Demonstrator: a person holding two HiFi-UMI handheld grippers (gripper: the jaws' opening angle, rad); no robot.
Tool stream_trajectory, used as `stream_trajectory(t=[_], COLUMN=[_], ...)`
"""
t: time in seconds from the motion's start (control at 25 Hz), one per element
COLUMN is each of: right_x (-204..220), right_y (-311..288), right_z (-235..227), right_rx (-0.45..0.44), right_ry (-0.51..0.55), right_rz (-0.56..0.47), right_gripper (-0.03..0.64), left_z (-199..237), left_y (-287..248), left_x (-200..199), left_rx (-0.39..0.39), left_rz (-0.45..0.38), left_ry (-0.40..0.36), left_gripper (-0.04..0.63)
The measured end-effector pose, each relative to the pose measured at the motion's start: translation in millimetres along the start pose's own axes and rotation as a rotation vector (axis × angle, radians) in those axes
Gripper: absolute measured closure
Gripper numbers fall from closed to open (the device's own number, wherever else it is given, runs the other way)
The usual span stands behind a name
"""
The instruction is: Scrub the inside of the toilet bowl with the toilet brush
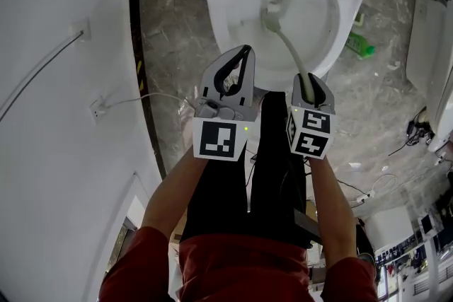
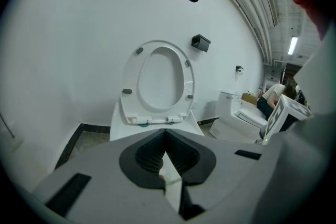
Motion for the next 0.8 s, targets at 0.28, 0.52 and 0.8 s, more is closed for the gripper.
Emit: stream_trajectory(t=[0.28,0.52,0.8], right_x=[-6,-19,-43], right_y=[-10,-24,-41], right_z=[26,35,32], right_rx=[-0.030,-0.042,-0.093], right_ry=[-0.406,-0.586,-0.842], right_rz=[-0.005,-0.028,-0.062], right_gripper=[0.506,0.506,0.506], left_z=[19,32,39], left_y=[6,7,-1], left_x=[-1,-5,-14], left_rx=[-0.032,-0.038,-0.021], left_rz=[-0.009,-0.011,-0.009], left_ry=[-0.009,-0.024,-0.055], left_gripper=[0.589,0.589,0.589])
Point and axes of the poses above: the fingertips, and each gripper's own axes: y backward along the fingers, z to its left, x out of its underside, the point moved 7 cm from there along y, backward along the fingers, and after that the axes turned 9 degrees about z, right-handed, at the moved point
